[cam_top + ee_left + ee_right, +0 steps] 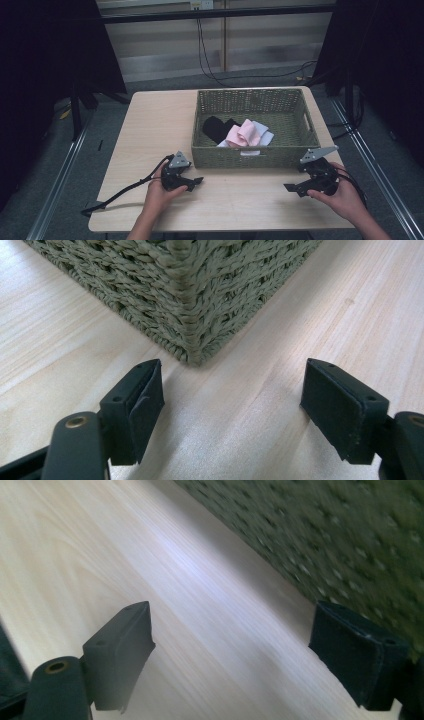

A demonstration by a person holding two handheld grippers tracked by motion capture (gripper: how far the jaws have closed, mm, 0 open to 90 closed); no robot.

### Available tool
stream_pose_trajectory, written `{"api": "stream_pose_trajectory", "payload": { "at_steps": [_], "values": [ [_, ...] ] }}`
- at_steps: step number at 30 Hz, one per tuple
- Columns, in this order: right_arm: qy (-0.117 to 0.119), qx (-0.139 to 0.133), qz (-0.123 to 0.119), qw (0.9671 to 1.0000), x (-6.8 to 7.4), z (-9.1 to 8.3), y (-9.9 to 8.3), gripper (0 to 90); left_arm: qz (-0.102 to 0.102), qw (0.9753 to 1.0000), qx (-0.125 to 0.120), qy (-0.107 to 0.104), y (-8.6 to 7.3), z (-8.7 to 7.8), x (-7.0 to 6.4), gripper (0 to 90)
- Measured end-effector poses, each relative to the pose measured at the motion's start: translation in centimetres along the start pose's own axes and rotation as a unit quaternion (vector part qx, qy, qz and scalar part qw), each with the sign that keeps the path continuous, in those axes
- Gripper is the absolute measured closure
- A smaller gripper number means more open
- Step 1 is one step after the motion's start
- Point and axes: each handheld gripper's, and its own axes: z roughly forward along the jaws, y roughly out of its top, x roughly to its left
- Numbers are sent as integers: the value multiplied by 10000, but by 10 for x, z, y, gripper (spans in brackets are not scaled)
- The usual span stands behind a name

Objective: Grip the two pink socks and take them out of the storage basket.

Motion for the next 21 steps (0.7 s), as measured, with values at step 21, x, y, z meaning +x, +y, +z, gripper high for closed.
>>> {"api": "stream_pose_trajectory", "payload": {
  "at_steps": [21],
  "values": [
    [87, 103, -557, 9984, 8, -21, 73, 178, 17, 10000, 19, 3, 0, 0, 0, 245]
  ]
}}
